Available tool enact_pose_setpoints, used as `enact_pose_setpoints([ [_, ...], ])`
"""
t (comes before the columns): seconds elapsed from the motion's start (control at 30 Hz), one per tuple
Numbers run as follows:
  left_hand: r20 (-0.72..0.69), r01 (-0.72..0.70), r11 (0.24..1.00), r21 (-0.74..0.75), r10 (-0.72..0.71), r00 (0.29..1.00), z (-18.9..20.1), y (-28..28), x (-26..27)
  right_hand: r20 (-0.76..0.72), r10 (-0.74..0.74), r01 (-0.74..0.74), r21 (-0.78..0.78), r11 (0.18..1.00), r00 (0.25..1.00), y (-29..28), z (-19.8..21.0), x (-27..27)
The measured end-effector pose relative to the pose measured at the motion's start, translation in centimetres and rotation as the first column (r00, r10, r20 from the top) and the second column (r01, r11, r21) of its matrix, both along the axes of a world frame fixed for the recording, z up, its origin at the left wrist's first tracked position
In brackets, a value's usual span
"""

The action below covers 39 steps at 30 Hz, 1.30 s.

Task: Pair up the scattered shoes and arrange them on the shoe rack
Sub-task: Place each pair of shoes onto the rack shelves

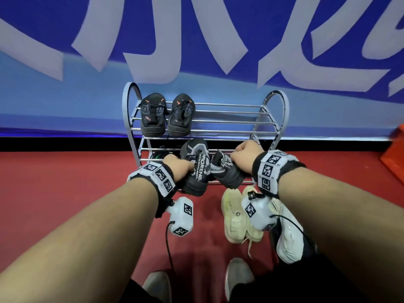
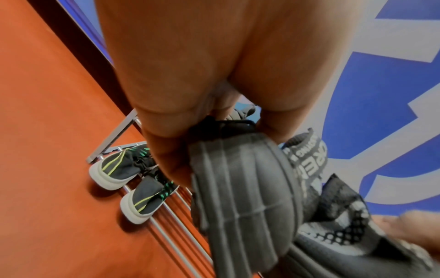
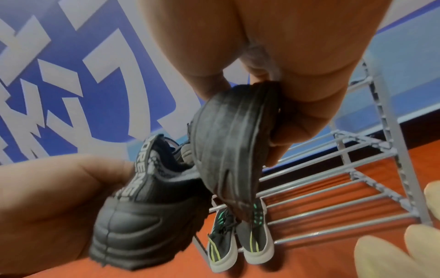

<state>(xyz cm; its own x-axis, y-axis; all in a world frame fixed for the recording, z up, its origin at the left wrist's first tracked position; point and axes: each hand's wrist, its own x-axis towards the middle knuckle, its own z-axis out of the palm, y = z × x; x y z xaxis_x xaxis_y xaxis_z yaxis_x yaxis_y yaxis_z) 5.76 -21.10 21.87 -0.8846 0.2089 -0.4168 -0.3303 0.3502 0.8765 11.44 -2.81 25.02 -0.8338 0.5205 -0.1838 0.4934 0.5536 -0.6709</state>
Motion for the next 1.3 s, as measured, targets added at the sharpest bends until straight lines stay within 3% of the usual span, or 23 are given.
enact_pose_setpoints([
  [0.13, -0.004, -0.071, 0.997, 0.016, 0.071, 0.997, -2.3, -0.6, -1.5, -0.053, -0.049, 0.046, -0.064, 0.997, 0.997, -0.4, -3.7, -0.5],
  [0.23, 0.004, -0.129, 0.989, 0.073, 0.129, 0.992, -6.2, -0.4, -3.6, -0.077, -0.035, 0.026, -0.116, 0.993, 0.996, -0.4, -6.1, -1.3],
  [0.53, 0.031, -0.211, 0.972, 0.108, 0.209, 0.977, -13.3, 0.5, -6.3, -0.172, -0.065, 0.06, -0.035, 0.998, 0.983, 2.8, -9.4, -1.3],
  [0.67, 0.096, -0.249, 0.961, 0.12, 0.238, 0.966, -9.7, 2.4, -4.3, -0.18, -0.145, 0.137, -0.057, 0.989, 0.973, 5.2, -9.7, -0.5],
  [0.83, 0.111, -0.183, 0.952, 0.244, 0.16, 0.981, -9.2, 3.7, -4.2, -0.224, -0.241, 0.228, -0.082, 0.97, 0.944, 7.6, -9.6, 0.8],
  [1.03, 0.04, -0.243, 0.894, 0.377, 0.246, 0.968, -8.0, 4.6, -3.5, -0.316, -0.34, 0.308, -0.149, 0.94, 0.886, 8.8, -8.8, 2.1],
  [1.3, -0.04, -0.32, 0.839, 0.44, 0.375, 0.926, -6.4, 5.5, -3.5, -0.444, -0.428, 0.322, -0.296, 0.899, 0.787, 8.8, -6.8, 2.0],
])
